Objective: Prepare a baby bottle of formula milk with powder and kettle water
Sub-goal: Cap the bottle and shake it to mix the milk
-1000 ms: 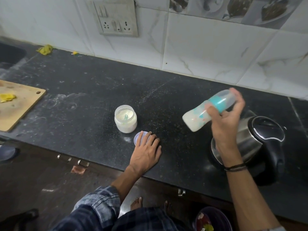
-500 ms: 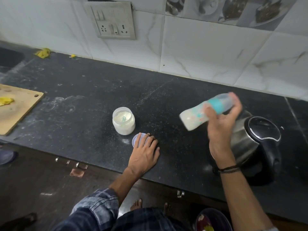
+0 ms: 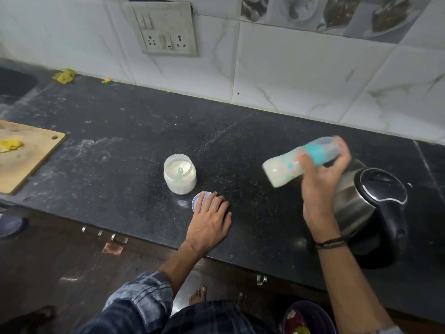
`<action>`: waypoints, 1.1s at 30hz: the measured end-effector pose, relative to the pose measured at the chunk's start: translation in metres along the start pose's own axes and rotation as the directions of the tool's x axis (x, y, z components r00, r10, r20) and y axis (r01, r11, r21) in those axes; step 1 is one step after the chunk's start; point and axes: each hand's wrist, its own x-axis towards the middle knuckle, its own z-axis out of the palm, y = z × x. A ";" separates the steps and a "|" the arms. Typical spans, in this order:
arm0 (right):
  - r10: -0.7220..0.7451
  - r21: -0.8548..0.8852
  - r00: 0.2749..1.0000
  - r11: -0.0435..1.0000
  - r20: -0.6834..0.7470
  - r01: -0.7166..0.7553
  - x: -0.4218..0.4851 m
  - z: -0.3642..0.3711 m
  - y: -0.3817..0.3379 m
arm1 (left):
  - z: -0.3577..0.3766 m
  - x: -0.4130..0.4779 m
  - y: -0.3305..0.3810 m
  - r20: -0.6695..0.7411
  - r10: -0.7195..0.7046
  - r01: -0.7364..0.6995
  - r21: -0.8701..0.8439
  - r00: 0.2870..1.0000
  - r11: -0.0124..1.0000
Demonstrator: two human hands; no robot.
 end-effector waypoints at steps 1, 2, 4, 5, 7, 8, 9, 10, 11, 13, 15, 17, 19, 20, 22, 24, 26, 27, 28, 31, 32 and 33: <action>0.020 0.089 0.996 0.996 -0.084 -0.012 0.004 0.000 -0.001 | 0.001 0.000 0.000 0.004 -0.008 0.008 0.002 1.000 1.000; 0.042 0.125 0.990 0.992 -0.133 -0.025 0.005 0.002 -0.002 | 0.001 -0.001 0.000 0.007 -0.012 0.012 0.005 1.000 1.000; 0.031 0.021 1.000 0.999 -0.006 -0.031 0.001 0.006 -0.003 | 0.002 -0.003 -0.002 0.010 -0.006 0.006 0.003 1.000 1.000; 0.011 -0.053 0.998 0.999 0.069 -0.007 -0.001 0.004 0.000 | 0.001 -0.004 -0.002 0.011 0.000 0.000 0.001 1.000 1.000; -0.016 -0.012 1.000 1.000 -0.004 0.016 -0.001 -0.001 0.002 | 0.000 0.000 0.000 0.010 0.000 0.000 -0.001 1.000 1.000; 0.000 0.091 0.997 0.996 -0.078 0.007 0.002 -0.001 0.000 | -0.001 0.001 0.001 0.007 -0.009 0.009 0.000 1.000 1.000; 0.021 0.147 0.993 0.989 -0.115 -0.004 0.005 0.000 -0.002 | -0.001 0.001 0.001 0.004 -0.016 0.016 0.001 1.000 1.000; 0.020 0.141 0.997 0.990 -0.075 -0.009 0.004 0.004 -0.006 | -0.002 0.000 0.002 0.004 -0.016 0.016 0.001 1.000 1.000; -0.001 0.062 1.000 0.998 0.009 0.001 0.001 0.006 -0.007 | -0.003 -0.001 0.002 0.007 -0.012 0.012 0.001 1.000 1.000; -0.021 -0.045 0.993 0.999 0.116 0.026 -0.003 0.002 -0.002 | -0.004 -0.001 0.001 0.017 -0.006 0.006 0.005 1.000 1.000; 0.003 0.085 1.000 0.996 -0.010 -0.002 -0.002 0.002 -0.002 | -0.005 0.001 0.003 0.018 -0.017 0.017 0.010 1.000 1.000; 0.041 0.130 0.999 0.991 -0.002 -0.040 -0.003 0.008 -0.009 | -0.006 0.000 0.003 0.013 -0.020 0.020 0.010 1.000 1.000; 0.007 0.017 0.991 1.000 0.137 -0.010 -0.006 0.007 -0.009 | -0.006 -0.001 0.002 0.018 -0.010 0.010 0.011 1.000 1.000; -0.016 -0.003 0.990 1.000 0.141 0.017 -0.006 0.005 -0.009 | -0.007 0.000 0.002 0.023 -0.010 0.010 0.012 1.000 1.000; -0.021 0.101 1.000 0.995 -0.012 0.022 0.000 0.003 -0.010 | -0.007 0.001 0.003 0.024 -0.022 0.022 0.012 0.999 1.000; 0.003 0.144 0.999 0.990 -0.035 0.002 0.004 0.004 -0.014 | -0.005 0.000 0.003 0.017 -0.022 0.021 0.007 1.000 1.000; -0.015 0.007 0.992 1.000 0.126 0.014 0.002 0.002 -0.012 | -0.004 -0.001 0.001 0.015 -0.006 0.006 0.004 1.000 1.000; -0.026 -0.028 0.988 0.999 0.151 0.031 0.001 -0.001 -0.010 | -0.004 -0.001 0.001 0.016 -0.004 0.004 0.006 1.000 1.000; -0.031 -0.001 0.995 1.000 0.096 0.031 0.002 -0.002 -0.009 | -0.004 0.000 0.002 0.017 -0.007 0.007 0.006 1.000 1.000; -0.009 0.122 0.995 0.992 -0.098 0.021 0.006 0.002 -0.010 | -0.002 0.000 0.001 0.013 -0.015 0.015 -0.001 1.000 1.000; -0.010 0.084 0.999 0.996 -0.046 0.013 0.003 0.006 -0.011 | -0.002 -0.001 0.001 0.015 -0.010 0.010 -0.005 1.000 1.000; -0.013 0.011 0.999 1.000 0.039 0.013 0.000 0.006 -0.011 | -0.002 -0.002 0.000 0.019 -0.005 0.005 -0.008 1.000 1.000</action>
